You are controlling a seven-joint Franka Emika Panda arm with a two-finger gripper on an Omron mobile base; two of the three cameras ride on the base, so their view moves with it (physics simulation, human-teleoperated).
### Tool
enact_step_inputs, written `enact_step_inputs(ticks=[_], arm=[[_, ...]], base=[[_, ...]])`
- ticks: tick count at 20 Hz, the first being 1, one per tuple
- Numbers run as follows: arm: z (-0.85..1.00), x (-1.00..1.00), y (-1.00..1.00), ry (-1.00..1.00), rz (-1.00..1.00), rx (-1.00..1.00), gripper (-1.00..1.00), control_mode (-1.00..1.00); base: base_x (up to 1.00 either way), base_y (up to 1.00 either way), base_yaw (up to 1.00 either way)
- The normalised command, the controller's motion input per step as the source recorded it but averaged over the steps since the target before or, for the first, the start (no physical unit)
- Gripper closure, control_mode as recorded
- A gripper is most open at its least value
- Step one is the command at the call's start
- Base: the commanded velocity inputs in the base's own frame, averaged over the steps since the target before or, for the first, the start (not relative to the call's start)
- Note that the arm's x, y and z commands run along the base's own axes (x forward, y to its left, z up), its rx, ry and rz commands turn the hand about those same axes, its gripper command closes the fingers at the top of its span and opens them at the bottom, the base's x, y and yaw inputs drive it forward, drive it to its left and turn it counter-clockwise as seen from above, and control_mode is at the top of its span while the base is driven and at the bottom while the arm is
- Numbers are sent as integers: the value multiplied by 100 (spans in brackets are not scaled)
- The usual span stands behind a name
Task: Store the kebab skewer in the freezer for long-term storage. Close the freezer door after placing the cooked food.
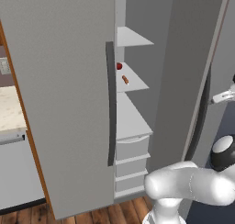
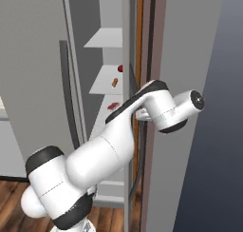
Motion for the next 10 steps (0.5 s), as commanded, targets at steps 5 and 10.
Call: enact_step_inputs(ticks=[5, 10], arm=[[-6, 29, -1, -4, 6, 0, -100, -100], [-9, 5, 9, -5, 4, 0, -100, -100]], base=[[0, 0, 0], [0, 0, 0]])
